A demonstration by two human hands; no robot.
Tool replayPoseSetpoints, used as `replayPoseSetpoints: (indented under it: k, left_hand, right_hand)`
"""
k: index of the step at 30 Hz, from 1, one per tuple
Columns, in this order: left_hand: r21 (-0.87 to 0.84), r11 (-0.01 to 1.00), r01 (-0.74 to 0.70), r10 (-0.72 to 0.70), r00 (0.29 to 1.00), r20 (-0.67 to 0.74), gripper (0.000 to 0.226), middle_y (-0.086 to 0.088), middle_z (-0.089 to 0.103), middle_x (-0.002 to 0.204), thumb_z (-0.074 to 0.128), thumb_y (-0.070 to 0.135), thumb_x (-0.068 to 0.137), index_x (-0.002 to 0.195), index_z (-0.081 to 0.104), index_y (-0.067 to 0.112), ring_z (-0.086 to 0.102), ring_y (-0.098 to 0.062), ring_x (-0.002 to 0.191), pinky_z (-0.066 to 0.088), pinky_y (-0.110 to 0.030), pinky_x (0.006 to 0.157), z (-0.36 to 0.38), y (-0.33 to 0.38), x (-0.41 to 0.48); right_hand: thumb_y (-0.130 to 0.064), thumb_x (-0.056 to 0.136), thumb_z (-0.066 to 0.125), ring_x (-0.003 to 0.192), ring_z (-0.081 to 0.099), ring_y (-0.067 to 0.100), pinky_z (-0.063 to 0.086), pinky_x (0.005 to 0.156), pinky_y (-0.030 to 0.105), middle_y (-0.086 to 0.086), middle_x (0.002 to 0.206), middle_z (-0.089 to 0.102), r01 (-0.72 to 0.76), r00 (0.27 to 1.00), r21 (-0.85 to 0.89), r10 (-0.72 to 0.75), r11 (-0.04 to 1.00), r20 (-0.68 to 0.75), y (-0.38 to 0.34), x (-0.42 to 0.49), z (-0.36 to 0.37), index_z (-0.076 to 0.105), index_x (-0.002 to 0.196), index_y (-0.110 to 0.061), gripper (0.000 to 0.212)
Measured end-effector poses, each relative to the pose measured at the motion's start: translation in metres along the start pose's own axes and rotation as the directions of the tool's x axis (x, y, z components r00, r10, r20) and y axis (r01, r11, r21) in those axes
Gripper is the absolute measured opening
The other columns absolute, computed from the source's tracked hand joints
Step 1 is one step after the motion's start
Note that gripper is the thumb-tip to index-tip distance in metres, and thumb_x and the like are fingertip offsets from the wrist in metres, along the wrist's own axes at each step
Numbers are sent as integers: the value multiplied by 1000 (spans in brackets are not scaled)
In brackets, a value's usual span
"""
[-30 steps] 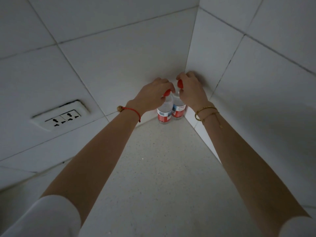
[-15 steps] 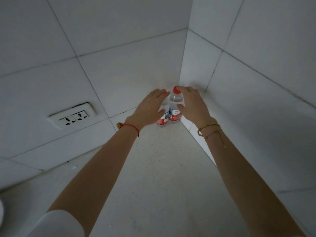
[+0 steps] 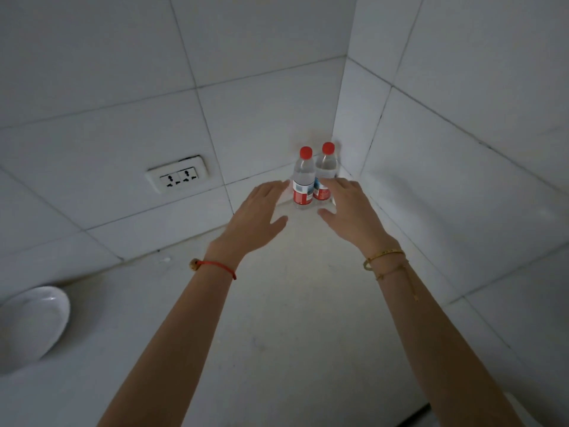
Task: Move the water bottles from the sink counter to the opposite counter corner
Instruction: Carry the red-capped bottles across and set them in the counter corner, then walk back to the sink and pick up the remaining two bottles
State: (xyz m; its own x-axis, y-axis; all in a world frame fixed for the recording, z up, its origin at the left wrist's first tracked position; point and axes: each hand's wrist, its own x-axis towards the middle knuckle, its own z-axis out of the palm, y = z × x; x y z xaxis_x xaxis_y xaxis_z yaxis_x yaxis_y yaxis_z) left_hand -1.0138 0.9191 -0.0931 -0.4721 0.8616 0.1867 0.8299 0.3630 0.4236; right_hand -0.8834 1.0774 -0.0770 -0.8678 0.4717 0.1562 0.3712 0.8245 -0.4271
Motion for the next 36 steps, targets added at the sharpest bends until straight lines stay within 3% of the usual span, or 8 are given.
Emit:
replayPoseSetpoints:
  k: [8, 12, 15, 22, 36]
  left_hand:
    - [34, 999, 24, -24, 1000, -12, 62, -5, 40, 145, 58, 23, 90, 146, 31, 15, 34, -20, 135, 26, -27, 109, -28, 21, -107]
    - [53, 996, 68, -69, 997, 16, 60, -1, 40, 145, 57, 27, 91, 146, 31, 19, 33, -17, 135, 32, -34, 111, -38, 31, -161]
    - [45, 993, 106, -106, 994, 14, 61, 2, 39, 146, 56, 28, 92, 147, 30, 21, 31, -14, 136, 30, -29, 111, -45, 43, -198]
    - [44, 982, 183, -180, 981, -65, 55, 5, 45, 142, 57, 26, 92, 143, 37, 24, 35, -12, 133, 29, -23, 105, -53, 70, -269]
    - [32, 889, 457, -446, 879, -171, 53, 6, 50, 138, 58, 26, 91, 141, 41, 26, 38, -11, 130, 29, -21, 102, -60, 96, -395]
  right_hand:
    - [-26, 86, 64, 130, 39, 24, 36, 109, 39, 4, 140, 49, 45, 995, 2, -45, 999, 91, -35, -75, -4, 45, 136, -18, 54]
    - [-26, 88, 62, 130, 40, 24, 36, 108, 40, 4, 138, 51, 76, 988, 3, -75, 997, 138, -51, -111, -7, 47, 136, -17, 51]
    - [-26, 88, 61, 128, 41, 23, 38, 106, 41, 3, 136, 53, 109, 982, 15, -110, 994, 151, -60, -137, -9, 48, 135, -18, 49]
    - [-27, 89, 60, 127, 42, 21, 38, 106, 41, 1, 135, 54, 143, 974, 81, -155, 986, 168, -79, -188, -3, 49, 133, -19, 46]
    - [-28, 87, 62, 124, 45, 22, 41, 102, 43, 1, 130, 58, 371, 871, 141, -396, 918, 289, -135, -233, 19, 52, 130, -19, 45]
